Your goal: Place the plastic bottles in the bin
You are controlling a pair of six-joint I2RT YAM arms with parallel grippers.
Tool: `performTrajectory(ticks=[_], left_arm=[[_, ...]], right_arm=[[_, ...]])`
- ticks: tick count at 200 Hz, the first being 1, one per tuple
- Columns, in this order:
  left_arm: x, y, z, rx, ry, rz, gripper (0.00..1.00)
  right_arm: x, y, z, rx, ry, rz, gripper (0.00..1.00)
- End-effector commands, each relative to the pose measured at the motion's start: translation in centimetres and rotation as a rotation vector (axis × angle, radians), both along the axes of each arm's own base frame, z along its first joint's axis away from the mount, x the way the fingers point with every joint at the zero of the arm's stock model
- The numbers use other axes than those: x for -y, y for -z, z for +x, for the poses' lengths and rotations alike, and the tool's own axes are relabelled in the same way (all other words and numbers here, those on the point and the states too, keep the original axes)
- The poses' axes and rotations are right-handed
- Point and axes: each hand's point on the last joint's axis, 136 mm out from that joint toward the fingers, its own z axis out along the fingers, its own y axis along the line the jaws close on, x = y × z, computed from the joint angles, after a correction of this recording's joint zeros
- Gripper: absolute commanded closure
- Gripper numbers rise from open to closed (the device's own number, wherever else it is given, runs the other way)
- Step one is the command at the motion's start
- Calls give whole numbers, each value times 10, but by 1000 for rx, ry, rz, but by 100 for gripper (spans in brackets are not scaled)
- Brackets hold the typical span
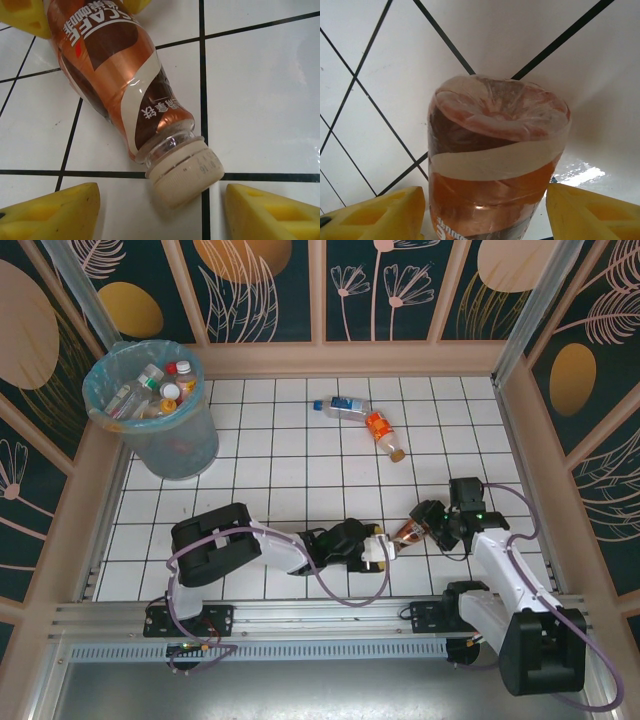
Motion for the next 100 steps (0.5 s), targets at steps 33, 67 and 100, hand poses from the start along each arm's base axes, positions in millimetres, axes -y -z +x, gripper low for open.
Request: performTrajectory(ticks=[33,67,100], left_arm=[[9,10,12,17,-31,39,36],[9,11,17,34,-57,41,47],[5,3,22,45,-93,15,60]], right_arm=[[-8,14,-4,-27,4,63,45],[-14,21,-9,-41,19,114,45],[-13,16,-5,-33,17,106,45]])
